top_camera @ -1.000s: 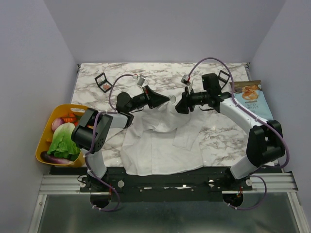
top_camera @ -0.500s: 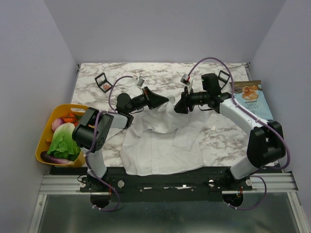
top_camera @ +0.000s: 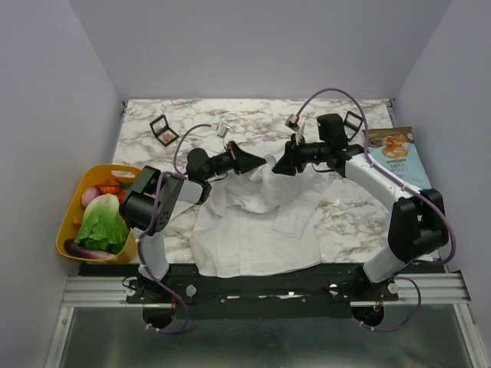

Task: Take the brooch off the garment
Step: Remove the brooch from the clothes.

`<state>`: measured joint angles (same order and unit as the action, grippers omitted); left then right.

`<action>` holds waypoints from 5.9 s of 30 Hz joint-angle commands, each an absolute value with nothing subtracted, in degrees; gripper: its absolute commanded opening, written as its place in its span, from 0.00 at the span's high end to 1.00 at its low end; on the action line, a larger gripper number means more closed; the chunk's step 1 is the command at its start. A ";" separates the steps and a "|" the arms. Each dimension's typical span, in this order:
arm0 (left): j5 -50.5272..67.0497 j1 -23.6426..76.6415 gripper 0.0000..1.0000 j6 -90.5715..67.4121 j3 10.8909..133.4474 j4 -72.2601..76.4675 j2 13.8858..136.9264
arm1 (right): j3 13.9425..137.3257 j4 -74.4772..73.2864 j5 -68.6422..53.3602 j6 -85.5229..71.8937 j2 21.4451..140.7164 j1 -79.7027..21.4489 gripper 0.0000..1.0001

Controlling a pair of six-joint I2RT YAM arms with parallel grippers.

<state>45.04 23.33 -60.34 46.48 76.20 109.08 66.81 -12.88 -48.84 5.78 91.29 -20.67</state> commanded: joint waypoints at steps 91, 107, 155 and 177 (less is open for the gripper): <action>49.04 25.49 0.55 -60.12 47.37 96.68 108.11 | 72.68 -16.26 -47.37 7.04 88.86 -16.87 0.97; 45.62 27.77 0.49 -40.44 46.23 76.04 103.98 | 73.92 -18.19 -55.19 4.83 88.33 -16.88 0.97; 44.13 26.02 0.99 -10.73 54.14 34.81 94.22 | 87.45 -50.97 -27.95 24.34 95.02 -18.72 0.99; 48.33 25.93 0.92 -11.77 51.95 35.94 90.26 | 86.67 -54.24 -30.83 26.89 90.09 -20.65 0.83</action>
<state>46.00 25.96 -9.28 53.45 31.31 91.74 85.89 -54.43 -24.62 25.56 93.08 -20.36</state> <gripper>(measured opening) 0.092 0.112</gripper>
